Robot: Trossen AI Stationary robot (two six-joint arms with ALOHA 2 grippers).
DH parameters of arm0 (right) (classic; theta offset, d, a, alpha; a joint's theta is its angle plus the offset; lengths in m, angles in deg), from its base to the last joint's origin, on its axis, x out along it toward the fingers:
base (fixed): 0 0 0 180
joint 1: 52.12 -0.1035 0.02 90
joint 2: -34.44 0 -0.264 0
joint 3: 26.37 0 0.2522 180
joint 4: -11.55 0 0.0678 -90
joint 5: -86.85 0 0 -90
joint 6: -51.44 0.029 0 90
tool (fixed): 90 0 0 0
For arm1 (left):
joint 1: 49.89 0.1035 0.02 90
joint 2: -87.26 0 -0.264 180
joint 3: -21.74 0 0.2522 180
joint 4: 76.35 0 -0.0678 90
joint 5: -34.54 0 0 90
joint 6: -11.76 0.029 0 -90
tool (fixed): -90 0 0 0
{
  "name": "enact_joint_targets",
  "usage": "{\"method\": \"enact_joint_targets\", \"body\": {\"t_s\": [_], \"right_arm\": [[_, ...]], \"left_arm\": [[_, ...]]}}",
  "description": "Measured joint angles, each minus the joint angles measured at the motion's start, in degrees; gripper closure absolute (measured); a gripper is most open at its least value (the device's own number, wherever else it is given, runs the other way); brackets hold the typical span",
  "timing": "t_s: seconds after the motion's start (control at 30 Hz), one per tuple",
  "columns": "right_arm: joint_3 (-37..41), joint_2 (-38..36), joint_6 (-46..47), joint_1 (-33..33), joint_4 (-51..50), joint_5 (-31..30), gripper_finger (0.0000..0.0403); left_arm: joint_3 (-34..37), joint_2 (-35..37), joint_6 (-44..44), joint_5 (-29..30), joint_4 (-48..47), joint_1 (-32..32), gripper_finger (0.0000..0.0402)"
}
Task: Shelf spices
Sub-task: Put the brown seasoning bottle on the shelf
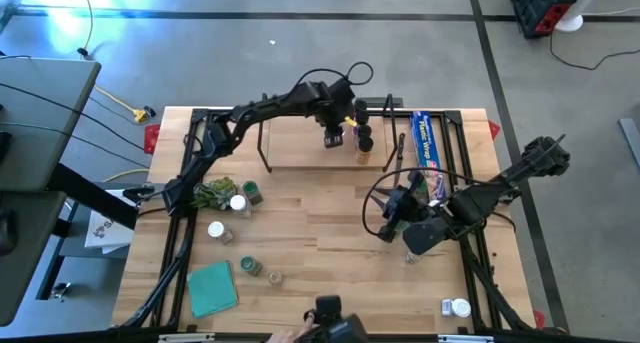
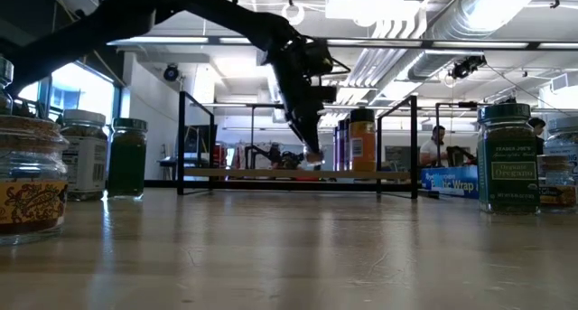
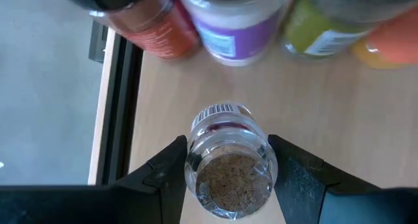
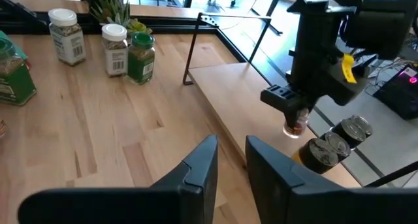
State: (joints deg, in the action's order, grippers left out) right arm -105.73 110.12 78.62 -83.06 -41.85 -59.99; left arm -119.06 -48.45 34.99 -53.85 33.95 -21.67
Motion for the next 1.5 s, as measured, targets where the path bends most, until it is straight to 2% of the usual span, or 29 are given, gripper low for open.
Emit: {"method": "enact_joint_targets", "body": {"t_s": [0.23, 0.67, 0.93, 1.2, 1.3, 1.5], "right_arm": [[0.0, 0.02, 0.02, 0.0, 0.04, 0.0, 0.033], [0.0, 0.02, 1.33, 0.0, 0.04, 0.24, 0.033], [0.0, 0.02, 1.38, 0.01, 0.48, 0.24, 0.033], [0.0, 0.02, 1.36, 0.01, 0.46, 0.24, 0.033], [0.0, 0.02, 1.1, 0.0, 0.46, 0.24, 0.033], [0.0, 0.02, 0.9, 0.02, 0.44, 0.22, 0.033]], "left_arm": [[0.09, -1.21, 0.02, -0.15, 1.69, 0.68, 0.0217], [-0.31, -1.28, -0.39, -0.07, 4.19, 0.64, 0.0138], [-0.3, 0.76, 1.39, 3.27, 3.19, 0.55, 0.0133], [0.41, 2.08, -0.76, 2.1, -4.05, 0.27, 0.014], [2.21, 2.17, -1.87, -0.91, -3.84, 0.27, 0.0164], [4.46, 1.98, -4.69, -1.16, 4.38, 0.38, 0.0222]]}}
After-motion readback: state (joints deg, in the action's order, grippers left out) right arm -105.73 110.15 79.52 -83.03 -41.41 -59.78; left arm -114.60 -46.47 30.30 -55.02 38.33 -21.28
